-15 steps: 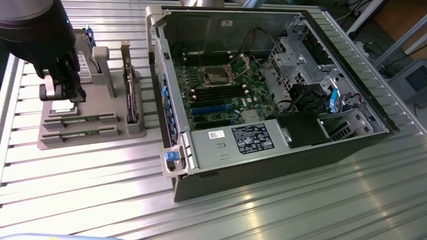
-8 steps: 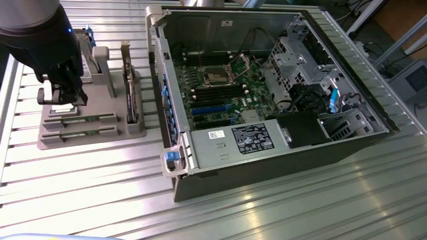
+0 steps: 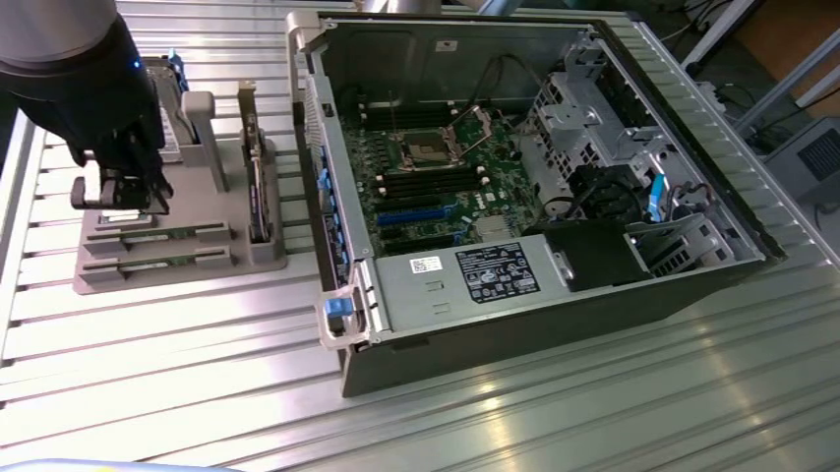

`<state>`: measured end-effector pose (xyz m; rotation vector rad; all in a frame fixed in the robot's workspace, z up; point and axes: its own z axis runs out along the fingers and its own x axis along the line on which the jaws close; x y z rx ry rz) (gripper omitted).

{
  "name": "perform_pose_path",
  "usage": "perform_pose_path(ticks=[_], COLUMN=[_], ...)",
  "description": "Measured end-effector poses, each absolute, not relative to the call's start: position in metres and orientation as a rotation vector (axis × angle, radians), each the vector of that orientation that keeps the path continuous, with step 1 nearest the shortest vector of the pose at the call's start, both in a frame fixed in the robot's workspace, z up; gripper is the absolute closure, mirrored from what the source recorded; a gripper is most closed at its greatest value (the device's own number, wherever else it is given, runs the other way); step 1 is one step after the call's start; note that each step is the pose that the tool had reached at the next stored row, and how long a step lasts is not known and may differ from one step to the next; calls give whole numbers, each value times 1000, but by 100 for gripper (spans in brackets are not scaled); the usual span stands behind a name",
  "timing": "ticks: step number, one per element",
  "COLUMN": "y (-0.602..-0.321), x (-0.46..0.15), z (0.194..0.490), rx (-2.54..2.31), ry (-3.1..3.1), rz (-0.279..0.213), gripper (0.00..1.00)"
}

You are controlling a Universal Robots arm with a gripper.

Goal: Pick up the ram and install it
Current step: 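Pick up the ram and move it above insertion slot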

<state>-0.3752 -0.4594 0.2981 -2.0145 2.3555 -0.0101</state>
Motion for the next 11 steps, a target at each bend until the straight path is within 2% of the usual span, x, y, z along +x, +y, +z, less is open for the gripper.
perform_pose_path(ticks=[11], y=[-461], x=[-381], z=[270], rx=[-2054], ry=[2321], rz=[-8], gripper=[76])
